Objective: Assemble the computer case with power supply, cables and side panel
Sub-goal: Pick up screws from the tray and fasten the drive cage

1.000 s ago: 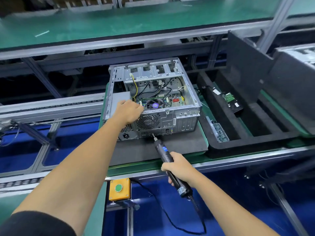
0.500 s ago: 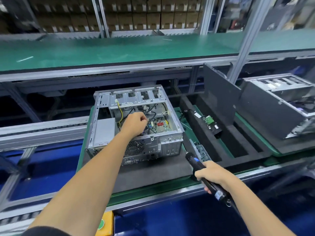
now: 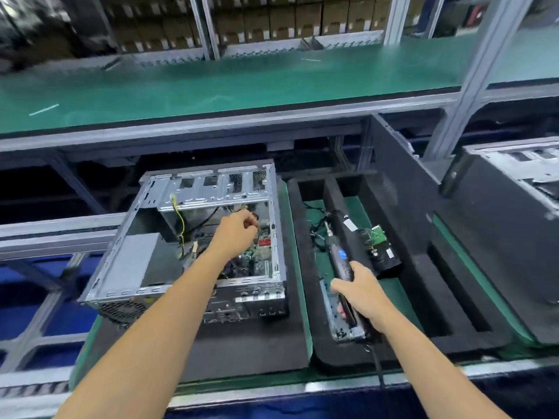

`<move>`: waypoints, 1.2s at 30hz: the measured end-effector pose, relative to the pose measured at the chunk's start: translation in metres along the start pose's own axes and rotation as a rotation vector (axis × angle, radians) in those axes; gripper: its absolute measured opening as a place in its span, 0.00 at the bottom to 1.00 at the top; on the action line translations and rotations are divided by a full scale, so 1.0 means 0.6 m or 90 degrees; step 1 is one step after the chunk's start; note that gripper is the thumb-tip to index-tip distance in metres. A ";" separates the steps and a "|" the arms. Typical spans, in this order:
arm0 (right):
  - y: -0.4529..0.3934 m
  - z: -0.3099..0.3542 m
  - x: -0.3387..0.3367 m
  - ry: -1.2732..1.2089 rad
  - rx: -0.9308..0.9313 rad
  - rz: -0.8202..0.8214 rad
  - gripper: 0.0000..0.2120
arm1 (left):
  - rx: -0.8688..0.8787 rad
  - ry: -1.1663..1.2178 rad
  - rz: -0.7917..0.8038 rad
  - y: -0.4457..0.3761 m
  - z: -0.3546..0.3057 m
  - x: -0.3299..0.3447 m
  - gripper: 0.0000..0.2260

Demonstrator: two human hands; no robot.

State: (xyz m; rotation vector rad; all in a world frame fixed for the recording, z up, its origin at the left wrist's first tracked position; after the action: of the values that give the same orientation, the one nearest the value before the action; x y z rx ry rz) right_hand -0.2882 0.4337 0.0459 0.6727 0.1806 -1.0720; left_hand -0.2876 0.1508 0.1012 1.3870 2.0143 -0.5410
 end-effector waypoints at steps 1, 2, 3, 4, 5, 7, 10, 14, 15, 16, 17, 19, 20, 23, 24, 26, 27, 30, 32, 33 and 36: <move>-0.013 0.002 -0.001 -0.006 -0.006 0.003 0.32 | -0.014 -0.006 -0.009 -0.002 0.006 -0.001 0.07; -0.027 0.004 -0.001 -0.003 -0.008 0.004 0.32 | -0.028 -0.009 -0.021 -0.004 0.013 -0.004 0.06; -0.039 0.008 0.000 -0.001 -0.008 0.006 0.33 | -0.041 -0.010 -0.032 -0.006 0.021 -0.008 0.06; -0.051 0.011 0.003 0.003 -0.007 0.010 0.35 | -0.053 -0.010 -0.043 -0.009 0.029 -0.013 0.05; -0.061 0.016 0.008 0.000 -0.007 0.021 0.36 | -0.065 -0.012 -0.051 -0.012 0.038 -0.018 0.05; -0.081 0.025 0.020 -0.026 -0.001 0.050 0.31 | -0.090 -0.014 -0.057 -0.020 0.053 -0.030 0.06; -0.104 0.041 0.037 -0.068 0.021 0.057 0.19 | -0.098 -0.042 -0.037 -0.040 0.063 -0.047 0.05; -0.117 0.058 0.060 -0.046 0.019 0.002 0.07 | -0.072 -0.063 0.041 -0.062 0.057 -0.043 0.07; -0.116 0.061 0.068 -0.033 0.017 -0.001 0.08 | -0.057 -0.065 0.061 -0.061 0.050 -0.039 0.08; -0.115 0.064 0.075 -0.020 0.015 -0.005 0.10 | -0.036 -0.059 0.072 -0.061 0.039 -0.033 0.09; -0.115 0.064 0.081 -0.009 0.018 -0.011 0.12 | -0.010 -0.041 0.069 -0.058 0.023 -0.025 0.11; -0.112 0.061 0.091 -0.006 0.031 -0.024 0.14 | 0.042 0.010 0.044 -0.047 -0.015 -0.007 0.12; -0.111 0.059 0.094 -0.012 0.033 -0.031 0.14 | 0.073 0.029 0.032 -0.042 -0.040 0.002 0.11; -0.115 0.054 0.092 -0.010 0.027 -0.041 0.07 | 0.149 0.031 0.058 -0.037 -0.108 0.032 0.09; -0.117 0.049 0.087 -0.013 0.027 -0.044 0.06 | 0.161 0.030 0.065 -0.038 -0.122 0.042 0.08; -0.121 0.041 0.072 -0.016 0.031 -0.050 0.08 | 0.159 0.039 0.063 -0.042 -0.139 0.060 0.05; -0.119 0.037 0.064 -0.017 0.035 -0.052 0.09 | 0.144 0.052 0.066 -0.044 -0.144 0.069 0.05; -0.115 0.023 0.035 -0.012 0.040 -0.053 0.09 | 0.095 0.054 0.104 -0.049 -0.161 0.104 0.04; -0.113 0.011 0.014 -0.010 0.043 -0.055 0.08 | 0.075 0.025 0.146 -0.057 -0.176 0.130 0.05; -0.112 0.005 0.004 -0.011 0.043 -0.057 0.09 | 0.071 0.005 0.167 -0.064 -0.185 0.143 0.05; -0.113 -0.015 -0.030 -0.014 0.050 -0.078 0.10 | 0.062 -0.064 0.204 -0.096 -0.215 0.185 0.07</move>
State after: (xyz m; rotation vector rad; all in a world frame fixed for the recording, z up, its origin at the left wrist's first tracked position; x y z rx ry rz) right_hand -0.3537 0.4320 0.0185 0.7276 0.1623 -1.2087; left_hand -0.4028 0.2874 0.1161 1.6667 1.6607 -0.5569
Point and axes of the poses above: each hand's wrist, its own y-axis away from the middle knuckle, its own x-axis out of the palm, z = x × y, the point moved 4 cm from there along -y, towards the middle knuckle, and after that the axes turned 7 degrees about y, right-handed, at the moved point
